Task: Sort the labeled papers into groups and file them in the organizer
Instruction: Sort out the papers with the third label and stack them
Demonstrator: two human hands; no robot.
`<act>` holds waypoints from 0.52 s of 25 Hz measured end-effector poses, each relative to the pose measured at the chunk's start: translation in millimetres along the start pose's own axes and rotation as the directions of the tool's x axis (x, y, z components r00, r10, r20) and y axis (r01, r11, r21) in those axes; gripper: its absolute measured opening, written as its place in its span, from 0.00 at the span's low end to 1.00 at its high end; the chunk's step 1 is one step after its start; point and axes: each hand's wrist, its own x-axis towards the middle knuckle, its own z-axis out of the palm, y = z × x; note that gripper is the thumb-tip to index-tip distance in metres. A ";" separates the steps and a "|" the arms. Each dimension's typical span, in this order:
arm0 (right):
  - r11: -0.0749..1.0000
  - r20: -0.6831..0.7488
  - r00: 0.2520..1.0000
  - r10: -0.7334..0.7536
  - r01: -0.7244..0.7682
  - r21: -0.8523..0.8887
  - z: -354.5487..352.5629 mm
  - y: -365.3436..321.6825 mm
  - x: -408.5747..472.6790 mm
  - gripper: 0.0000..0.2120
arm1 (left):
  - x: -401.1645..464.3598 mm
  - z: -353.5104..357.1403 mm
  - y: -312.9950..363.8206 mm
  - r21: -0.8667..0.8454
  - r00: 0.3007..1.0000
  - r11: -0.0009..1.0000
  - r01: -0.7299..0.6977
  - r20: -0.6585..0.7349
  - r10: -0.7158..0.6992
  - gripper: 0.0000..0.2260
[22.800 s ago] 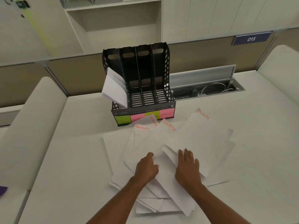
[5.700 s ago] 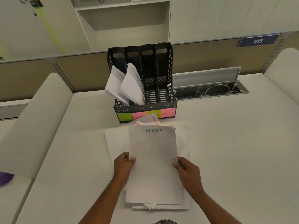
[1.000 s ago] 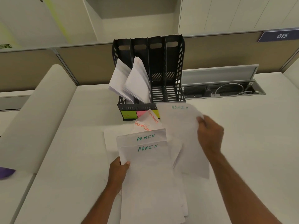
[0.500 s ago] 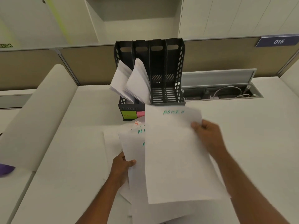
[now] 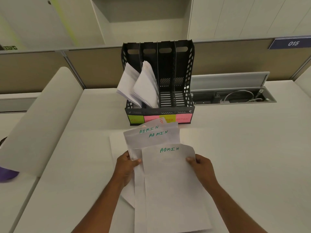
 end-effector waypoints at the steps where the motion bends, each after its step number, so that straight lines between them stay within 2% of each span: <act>1: 1.000 -0.013 1.000 0.005 -0.005 0.007 1.0 -1.0 -1.5 0.09 | 0.6 -0.5 -0.7 -0.017 1.000 1.000 -0.001 0.012 0.001 0.18; 4: 0.998 0.014 1.000 0.015 -0.016 0.063 3.5 -3.2 -4.5 0.06 | 2.3 -2.4 -2.4 -0.077 0.999 0.997 -0.004 0.047 0.008 0.20; 8: 0.998 0.091 0.996 0.014 -0.019 0.052 8.5 -3.1 -11.6 0.05 | 4.8 -6.2 1.3 -0.124 0.996 0.991 -0.043 0.074 0.052 0.21; 11: 0.999 0.077 0.997 -0.009 0.006 0.035 13.2 -0.9 -16.6 0.09 | 6.7 -3.1 1.3 -0.158 0.996 0.984 -0.078 0.033 0.084 0.15; 13: 0.999 0.074 0.997 -0.009 0.006 0.049 15.8 0.0 -18.3 0.09 | 5.1 0.9 1.3 -0.228 0.999 0.972 -0.051 0.005 0.054 0.09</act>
